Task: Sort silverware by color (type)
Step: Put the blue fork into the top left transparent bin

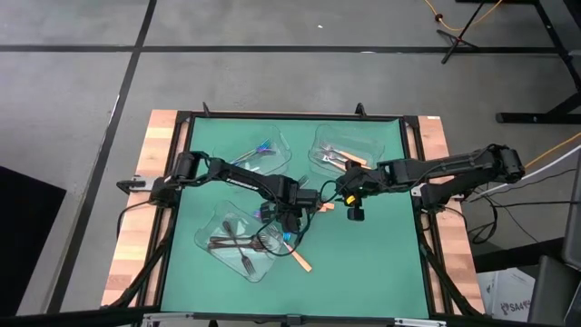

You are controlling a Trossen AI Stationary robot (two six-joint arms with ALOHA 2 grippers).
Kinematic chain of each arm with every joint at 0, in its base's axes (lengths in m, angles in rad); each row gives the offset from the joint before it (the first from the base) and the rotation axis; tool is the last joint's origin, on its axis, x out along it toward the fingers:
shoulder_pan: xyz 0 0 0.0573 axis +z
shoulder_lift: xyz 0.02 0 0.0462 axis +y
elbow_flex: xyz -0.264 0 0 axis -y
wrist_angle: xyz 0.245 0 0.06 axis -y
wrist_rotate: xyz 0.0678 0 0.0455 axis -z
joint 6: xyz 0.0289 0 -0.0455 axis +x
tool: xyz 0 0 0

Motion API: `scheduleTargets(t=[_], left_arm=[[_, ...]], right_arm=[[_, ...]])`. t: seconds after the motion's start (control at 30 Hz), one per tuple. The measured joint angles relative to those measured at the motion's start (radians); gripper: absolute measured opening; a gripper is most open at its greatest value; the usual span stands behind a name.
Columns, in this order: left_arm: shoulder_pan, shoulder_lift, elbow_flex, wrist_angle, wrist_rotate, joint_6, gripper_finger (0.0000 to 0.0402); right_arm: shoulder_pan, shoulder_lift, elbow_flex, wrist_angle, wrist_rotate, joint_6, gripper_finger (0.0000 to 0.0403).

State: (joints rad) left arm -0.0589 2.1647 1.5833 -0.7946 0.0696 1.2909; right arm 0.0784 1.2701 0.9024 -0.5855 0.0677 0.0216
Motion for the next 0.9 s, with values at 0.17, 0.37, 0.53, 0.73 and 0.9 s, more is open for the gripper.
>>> scheduleTargets(t=[0.17, 0.37, 0.53, 0.73, 0.9], left_arm=[[0.0, 0.0, 0.0, 0.003, -0.002, 0.002, 0.0095], [0.0, 0.001, 0.0, 0.002, -0.003, 0.002, 0.0068], [0.0, 0.002, 0.0, 0.005, -0.003, 0.002, 0.0032], [0.0, 0.002, 0.0, 0.007, -0.005, 0.001, 0.0006], [0.0, 0.002, 0.0, 0.007, -0.005, 0.0, 0.0006]], right_arm=[[0.0, 0.0, 0.0, 0.001, 0.0, 0.0, 0.0136], [0.0, 0.0, 0.0, 0.001, 0.0, 0.0, 0.0136], [0.0, 0.0, 0.0, 0.001, 0.0, 0.0, 0.0136], [0.0, 0.0, 0.0, 0.002, 0.0, 0.0, 0.0136], [0.0, 0.0, 0.0, 0.002, 0.0, 0.0, 0.0136]])
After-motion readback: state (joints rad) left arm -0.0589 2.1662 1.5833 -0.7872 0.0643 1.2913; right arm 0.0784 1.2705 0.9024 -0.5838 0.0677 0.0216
